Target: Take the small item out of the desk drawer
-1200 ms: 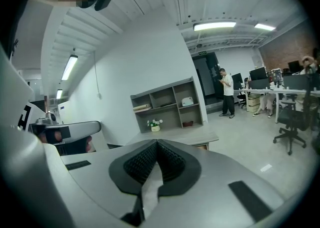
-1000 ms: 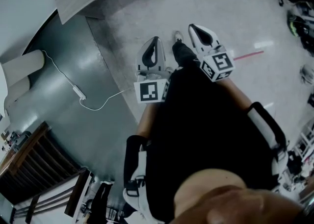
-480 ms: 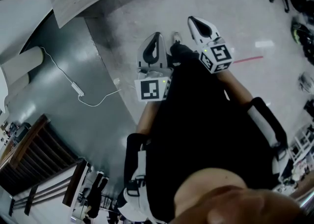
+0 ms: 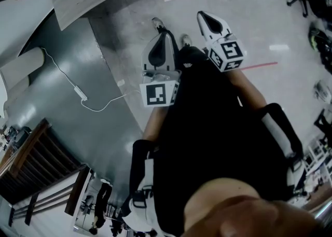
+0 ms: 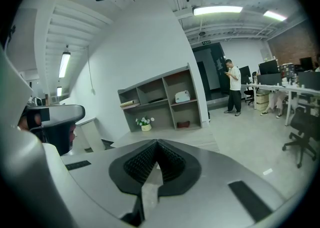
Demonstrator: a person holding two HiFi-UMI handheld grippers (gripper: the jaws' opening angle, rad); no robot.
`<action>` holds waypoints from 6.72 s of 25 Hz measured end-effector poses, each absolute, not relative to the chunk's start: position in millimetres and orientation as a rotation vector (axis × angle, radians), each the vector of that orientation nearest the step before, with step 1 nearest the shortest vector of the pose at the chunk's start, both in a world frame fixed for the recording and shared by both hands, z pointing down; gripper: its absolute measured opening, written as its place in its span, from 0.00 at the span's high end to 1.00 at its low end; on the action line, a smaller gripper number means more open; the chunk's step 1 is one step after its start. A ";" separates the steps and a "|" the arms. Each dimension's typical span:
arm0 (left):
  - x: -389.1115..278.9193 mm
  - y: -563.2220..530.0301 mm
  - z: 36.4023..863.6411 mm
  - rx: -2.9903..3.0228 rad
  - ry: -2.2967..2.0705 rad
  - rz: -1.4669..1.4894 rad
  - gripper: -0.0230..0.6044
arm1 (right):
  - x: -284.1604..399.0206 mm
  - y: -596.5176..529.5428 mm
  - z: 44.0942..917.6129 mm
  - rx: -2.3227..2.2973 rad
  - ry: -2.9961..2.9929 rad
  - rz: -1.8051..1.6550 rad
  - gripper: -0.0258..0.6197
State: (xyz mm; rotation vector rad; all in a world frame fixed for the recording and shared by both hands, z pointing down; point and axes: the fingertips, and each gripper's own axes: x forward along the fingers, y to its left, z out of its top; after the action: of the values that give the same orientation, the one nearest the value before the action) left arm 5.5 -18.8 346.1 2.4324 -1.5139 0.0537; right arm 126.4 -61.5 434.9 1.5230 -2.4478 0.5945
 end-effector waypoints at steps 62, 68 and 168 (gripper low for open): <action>-31.8 -246.7 434.1 2.325 -1.352 0.120 0.98 | 105.3 -254.3 884.2 1.155 -1.645 1.020 0.65; -31.1 -255.8 449.6 2.317 -1.337 0.123 0.98 | 103.5 -245.5 923.0 1.098 -1.576 1.086 0.65; -67.8 -76.4 357.2 2.393 -1.522 -0.015 0.98 | 103.7 -145.4 550.8 1.336 -2.179 0.673 0.72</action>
State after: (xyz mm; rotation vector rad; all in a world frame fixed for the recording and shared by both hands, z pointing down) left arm -67.8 -76.4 357.2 2.3932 -1.5223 -0.0148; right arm 103.7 -145.4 550.8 1.3362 -2.1791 0.6731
